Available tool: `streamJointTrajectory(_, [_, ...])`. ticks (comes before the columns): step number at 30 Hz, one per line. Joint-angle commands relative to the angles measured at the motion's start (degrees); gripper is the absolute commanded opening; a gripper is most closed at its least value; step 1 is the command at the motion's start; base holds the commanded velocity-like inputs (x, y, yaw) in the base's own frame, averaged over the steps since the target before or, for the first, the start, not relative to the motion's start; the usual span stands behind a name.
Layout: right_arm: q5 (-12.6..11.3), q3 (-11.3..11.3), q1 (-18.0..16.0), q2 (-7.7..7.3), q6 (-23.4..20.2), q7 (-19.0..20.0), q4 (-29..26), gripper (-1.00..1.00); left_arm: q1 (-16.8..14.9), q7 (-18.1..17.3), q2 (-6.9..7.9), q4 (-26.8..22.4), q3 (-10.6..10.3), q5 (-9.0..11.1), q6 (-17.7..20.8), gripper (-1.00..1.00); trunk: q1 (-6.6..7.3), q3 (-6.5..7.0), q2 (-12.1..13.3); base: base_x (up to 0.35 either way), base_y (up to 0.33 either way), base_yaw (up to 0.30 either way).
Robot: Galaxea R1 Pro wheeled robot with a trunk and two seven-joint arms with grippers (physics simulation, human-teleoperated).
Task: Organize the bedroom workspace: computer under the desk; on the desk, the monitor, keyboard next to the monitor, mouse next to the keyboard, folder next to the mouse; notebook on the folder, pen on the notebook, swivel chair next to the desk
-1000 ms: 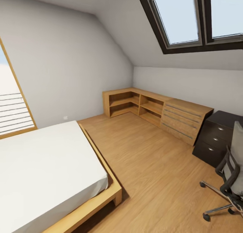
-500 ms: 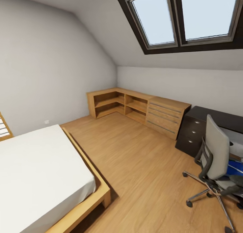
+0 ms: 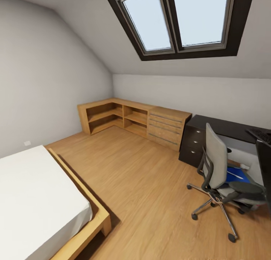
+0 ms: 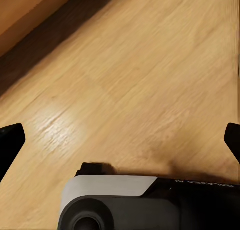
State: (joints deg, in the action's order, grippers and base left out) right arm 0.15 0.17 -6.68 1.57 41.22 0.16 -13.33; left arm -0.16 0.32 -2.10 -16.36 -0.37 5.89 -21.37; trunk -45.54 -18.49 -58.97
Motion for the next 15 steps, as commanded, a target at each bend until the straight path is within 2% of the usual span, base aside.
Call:
streamJointTrajectory(1, [0.0, 0.0, -0.1, 0.01, 0.2, 0.0, 0.1, 1.00, 0.0, 0.0, -0.01, 0.0, -0.1, 0.4, -0.2, 1.00, -0.01, -0.07, 0.0, 0.084, 0.041, -0.300])
streamJointTrajectory(10, [0.0, 0.0, 0.0, 0.01, 0.2, 0.0, 0.1, 1.00, 0.0, 0.0, -0.01, 0.0, -0.1, 0.4, -0.2, 1.00, -0.01, -0.07, 0.0, 0.194, 0.153, -0.300])
streamJointTrajectory(15, [0.0, 0.0, 0.0, 0.01, 0.2, 0.0, 0.1, 1.00, 0.0, 0.0, -0.01, 0.0, 0.0, 0.4, -0.4, 1.00, -0.01, -0.07, 0.0, 0.072, 0.060, -0.300])
